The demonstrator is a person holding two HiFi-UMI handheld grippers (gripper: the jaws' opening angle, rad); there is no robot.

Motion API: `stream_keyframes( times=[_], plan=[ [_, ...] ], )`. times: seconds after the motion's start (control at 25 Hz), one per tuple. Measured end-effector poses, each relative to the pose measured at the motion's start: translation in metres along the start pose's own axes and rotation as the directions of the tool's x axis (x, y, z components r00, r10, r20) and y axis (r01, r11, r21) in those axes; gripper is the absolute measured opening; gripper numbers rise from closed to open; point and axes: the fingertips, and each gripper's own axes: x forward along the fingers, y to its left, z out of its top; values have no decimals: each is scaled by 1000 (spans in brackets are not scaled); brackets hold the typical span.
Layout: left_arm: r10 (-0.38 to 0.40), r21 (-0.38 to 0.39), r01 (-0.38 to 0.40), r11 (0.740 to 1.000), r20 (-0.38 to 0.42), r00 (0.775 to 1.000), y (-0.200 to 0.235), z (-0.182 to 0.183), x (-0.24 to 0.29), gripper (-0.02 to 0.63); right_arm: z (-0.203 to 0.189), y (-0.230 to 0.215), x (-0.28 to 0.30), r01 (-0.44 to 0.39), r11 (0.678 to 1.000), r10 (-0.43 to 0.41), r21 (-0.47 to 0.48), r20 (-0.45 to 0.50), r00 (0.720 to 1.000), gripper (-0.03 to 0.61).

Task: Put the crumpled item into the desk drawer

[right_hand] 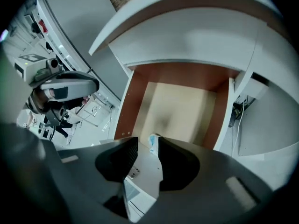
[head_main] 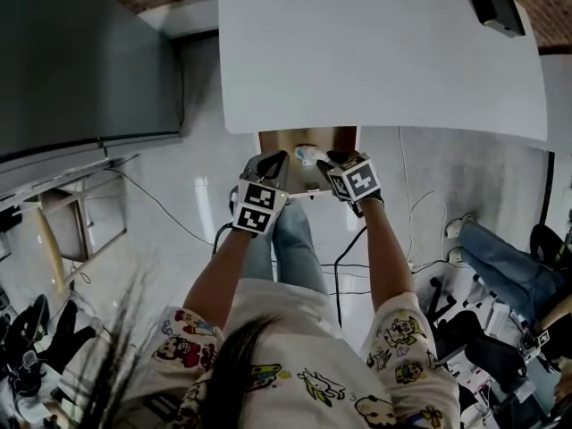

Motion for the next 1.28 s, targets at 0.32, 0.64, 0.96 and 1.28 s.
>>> stream_keyframes(
  times=[0.32,0.64,0.96,1.28],
  plan=[
    [17,-9,-16,1000,83,996,4,65,-37,0,56,18,-70,37,999,-33,-30,123,992,141],
    [21,-14,-19,1000,158,987,-1,108,-93,0,98,54,-150,87,993,-62,-77,286,956,130],
    [34,-36,-26,999,277,960,-5,164,-146,0,146,76,-248,162,985,-104,-63,533,840,112],
    [28,14,-37,999,418,908,-11,230,-196,0,185,92,-343,211,977,-108,-43,747,656,74]
  ],
)
